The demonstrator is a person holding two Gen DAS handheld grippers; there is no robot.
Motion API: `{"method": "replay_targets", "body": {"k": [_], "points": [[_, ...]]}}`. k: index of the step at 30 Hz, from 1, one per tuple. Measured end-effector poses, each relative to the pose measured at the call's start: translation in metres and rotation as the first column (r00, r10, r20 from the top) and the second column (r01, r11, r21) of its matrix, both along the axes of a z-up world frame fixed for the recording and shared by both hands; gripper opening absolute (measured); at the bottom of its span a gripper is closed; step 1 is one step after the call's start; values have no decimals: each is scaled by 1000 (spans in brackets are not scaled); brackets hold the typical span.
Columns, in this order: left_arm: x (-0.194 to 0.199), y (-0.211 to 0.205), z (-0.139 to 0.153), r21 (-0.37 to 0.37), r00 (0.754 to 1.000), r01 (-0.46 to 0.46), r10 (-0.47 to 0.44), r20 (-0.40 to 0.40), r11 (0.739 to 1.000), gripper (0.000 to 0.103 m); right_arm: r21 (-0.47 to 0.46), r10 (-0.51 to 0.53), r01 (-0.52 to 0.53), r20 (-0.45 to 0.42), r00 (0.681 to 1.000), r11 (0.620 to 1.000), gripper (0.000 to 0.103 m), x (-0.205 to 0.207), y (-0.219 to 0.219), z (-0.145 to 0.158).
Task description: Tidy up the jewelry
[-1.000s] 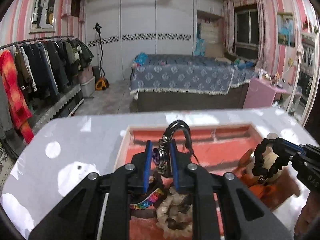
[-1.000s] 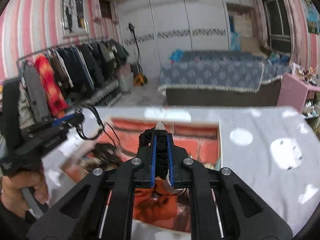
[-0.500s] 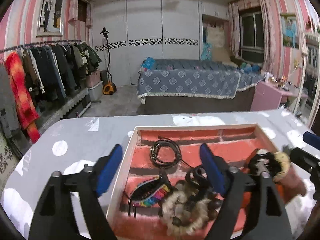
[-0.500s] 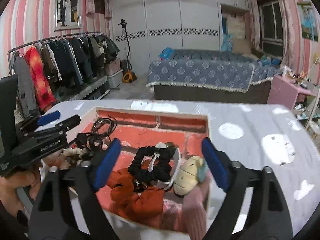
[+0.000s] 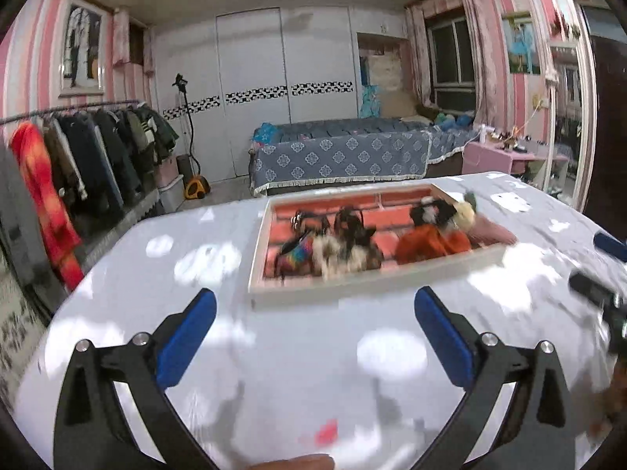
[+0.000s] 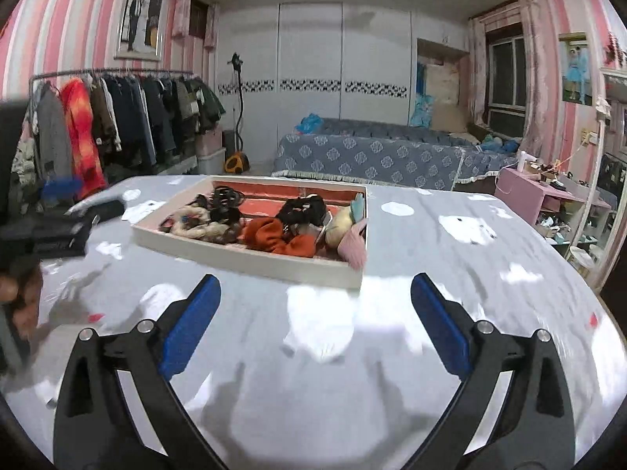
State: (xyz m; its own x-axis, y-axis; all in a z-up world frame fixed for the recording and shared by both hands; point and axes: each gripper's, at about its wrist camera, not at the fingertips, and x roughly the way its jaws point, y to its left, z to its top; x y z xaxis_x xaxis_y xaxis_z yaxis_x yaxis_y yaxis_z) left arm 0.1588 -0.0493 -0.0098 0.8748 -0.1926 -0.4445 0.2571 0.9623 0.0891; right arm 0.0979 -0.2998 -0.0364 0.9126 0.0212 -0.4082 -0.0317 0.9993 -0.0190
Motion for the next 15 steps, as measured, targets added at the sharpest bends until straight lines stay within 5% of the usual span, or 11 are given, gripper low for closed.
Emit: {"method": "replay_targets", "body": {"k": [5,15], "points": [[-37,11,-9,31,979,-121,114,167,992,99,1,-35,36,73,997,999,98,-39,3,7],[-41,37,-6,-78,964,-184,195,181,980,99,-72,-29,36,90,996,997,98,-46,18,2]]}}
